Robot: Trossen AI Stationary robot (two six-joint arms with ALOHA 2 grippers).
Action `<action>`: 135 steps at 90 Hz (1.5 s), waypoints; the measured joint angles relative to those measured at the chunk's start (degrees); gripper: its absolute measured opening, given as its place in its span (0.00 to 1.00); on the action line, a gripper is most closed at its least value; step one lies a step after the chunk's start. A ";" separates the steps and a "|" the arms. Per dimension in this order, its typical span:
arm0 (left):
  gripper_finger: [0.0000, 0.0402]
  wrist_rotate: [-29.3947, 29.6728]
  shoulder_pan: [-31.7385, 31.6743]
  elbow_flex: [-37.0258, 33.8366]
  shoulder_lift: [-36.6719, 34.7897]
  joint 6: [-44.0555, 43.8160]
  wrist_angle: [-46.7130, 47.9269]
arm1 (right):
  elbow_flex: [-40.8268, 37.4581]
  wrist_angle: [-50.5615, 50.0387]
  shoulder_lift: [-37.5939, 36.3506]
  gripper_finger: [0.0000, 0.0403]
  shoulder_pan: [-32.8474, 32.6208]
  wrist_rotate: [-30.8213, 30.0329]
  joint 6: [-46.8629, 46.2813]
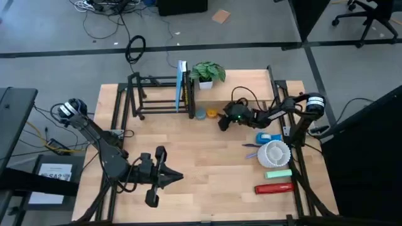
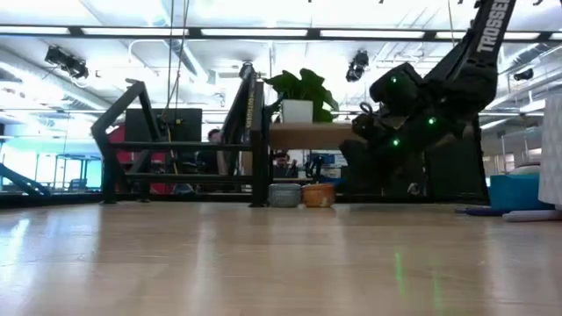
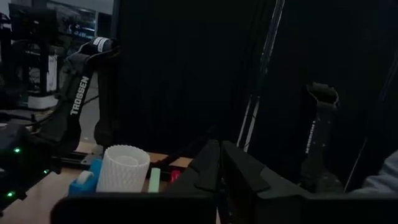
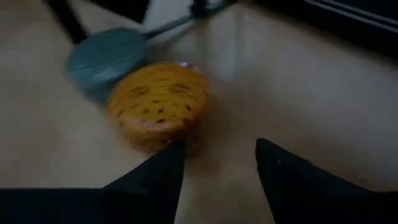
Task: Stock shelves
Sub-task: Remove the yellow scented candle from under the shelf
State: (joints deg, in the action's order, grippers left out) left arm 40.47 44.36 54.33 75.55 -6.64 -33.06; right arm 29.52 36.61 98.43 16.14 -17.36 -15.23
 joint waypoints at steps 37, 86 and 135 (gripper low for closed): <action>0.00 0.00 0.00 0.00 0.00 -0.80 -0.04 | 0.07 -0.60 -0.22 0.43 -7.62 13.55 4.34; 0.00 0.00 0.00 0.00 0.00 -1.76 1.60 | 2.42 11.46 7.70 0.43 -22.35 -24.06 -12.30; 0.00 -0.25 0.00 0.00 0.00 -3.03 1.73 | 8.59 11.50 21.48 0.82 -18.48 -33.80 -15.21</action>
State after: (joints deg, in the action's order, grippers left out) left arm 40.22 44.36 54.33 75.55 -9.67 -31.33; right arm 38.11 48.11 119.91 -2.33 -51.16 -30.44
